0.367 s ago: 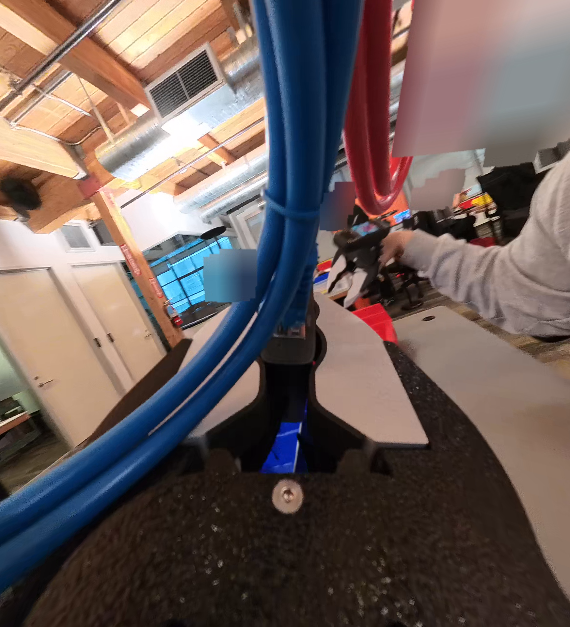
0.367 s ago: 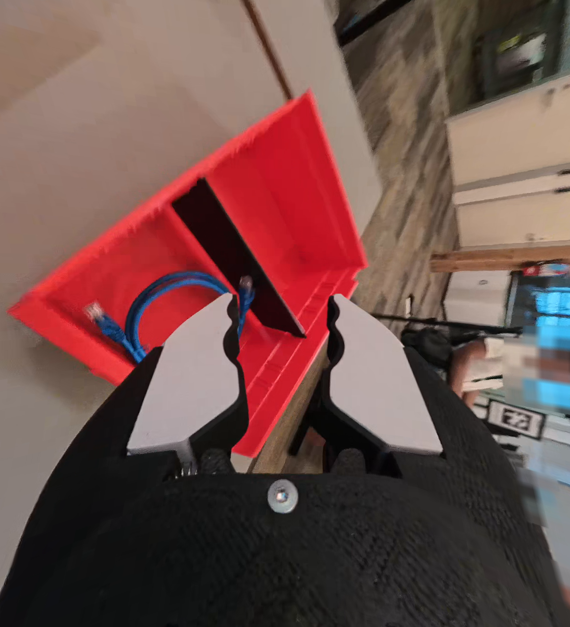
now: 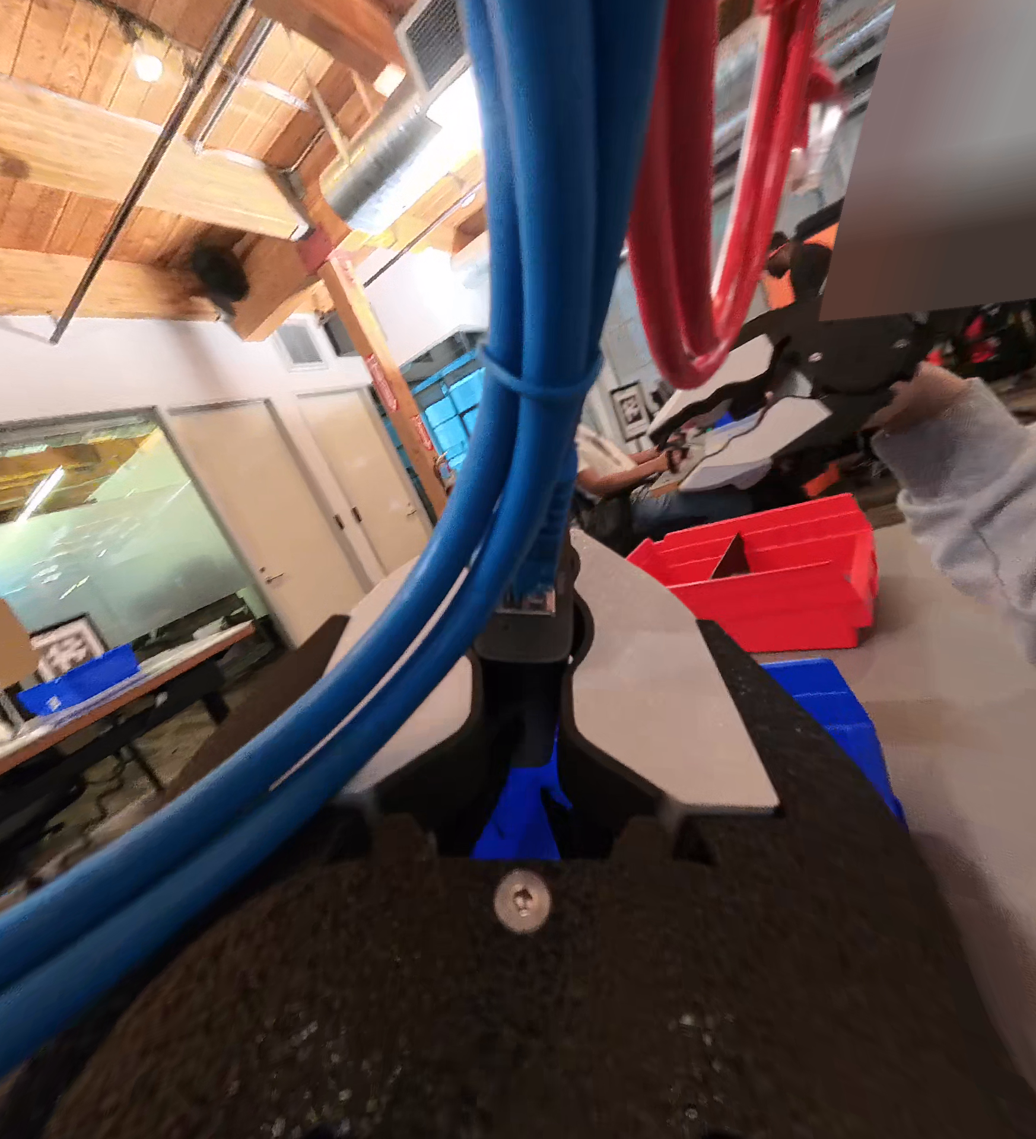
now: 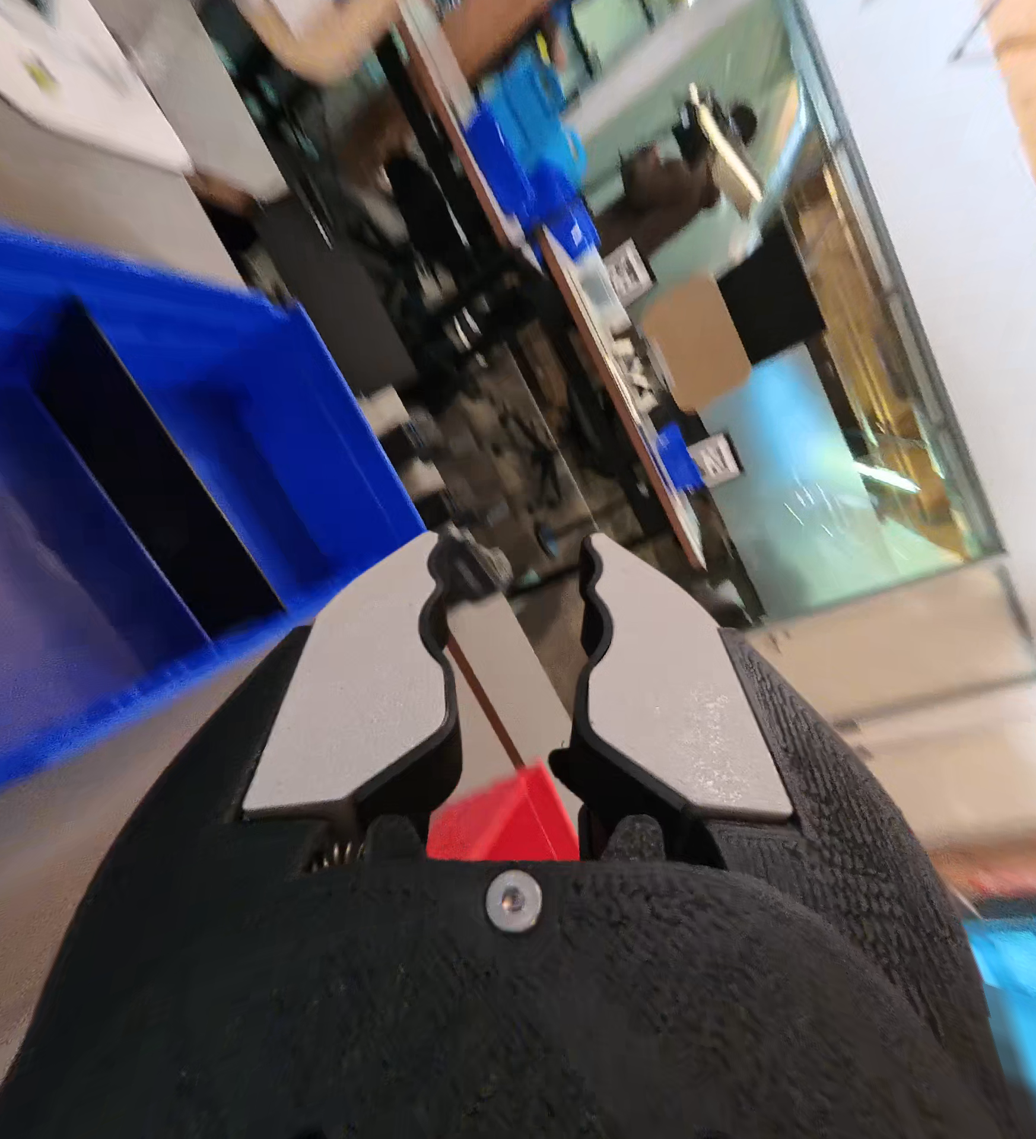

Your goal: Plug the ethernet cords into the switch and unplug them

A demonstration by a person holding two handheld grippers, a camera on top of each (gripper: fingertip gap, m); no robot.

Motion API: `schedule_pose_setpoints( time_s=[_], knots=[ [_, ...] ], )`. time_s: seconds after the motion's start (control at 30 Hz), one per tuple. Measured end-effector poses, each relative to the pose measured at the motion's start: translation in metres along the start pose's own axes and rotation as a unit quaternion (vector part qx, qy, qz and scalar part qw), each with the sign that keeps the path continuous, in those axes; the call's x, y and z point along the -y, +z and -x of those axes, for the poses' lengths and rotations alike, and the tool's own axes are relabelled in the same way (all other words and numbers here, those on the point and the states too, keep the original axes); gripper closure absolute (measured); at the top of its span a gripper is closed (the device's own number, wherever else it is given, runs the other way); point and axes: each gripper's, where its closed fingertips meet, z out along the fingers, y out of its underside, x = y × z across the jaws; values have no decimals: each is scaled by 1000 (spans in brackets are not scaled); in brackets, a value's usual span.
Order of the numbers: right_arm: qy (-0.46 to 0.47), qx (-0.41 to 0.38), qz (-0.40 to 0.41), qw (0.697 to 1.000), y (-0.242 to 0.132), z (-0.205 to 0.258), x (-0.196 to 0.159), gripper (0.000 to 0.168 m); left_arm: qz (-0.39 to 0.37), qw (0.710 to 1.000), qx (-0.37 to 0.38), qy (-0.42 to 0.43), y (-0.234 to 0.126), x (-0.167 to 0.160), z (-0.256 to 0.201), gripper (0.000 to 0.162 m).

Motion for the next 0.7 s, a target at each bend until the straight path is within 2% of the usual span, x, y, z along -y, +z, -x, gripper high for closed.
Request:
schedule_pose_setpoints(
  time_s=[0.03,0.1,0.2,0.4,0.47,0.7],
  knots=[
    [15,18,-34,999,5,8,15,129,20,1000,13,-3,2,-4,3,138],
    [35,50,-92,994,9,22,36,129,73,996,44,2,4,-19,12,138],
    [21,72,-127,989,11,33,53,129,173,980,93,38,3,-47,26,139],
    [1,72,-176,982,3,39,76,128,350,911,145,164,-3,-95,39,138],
    [-2,68,-184,981,1,41,81,128,364,899,141,198,1,-100,36,138],
    [-39,96,-206,973,1,65,101,126,316,903,134,260,16,-89,26,139]
  ],
)
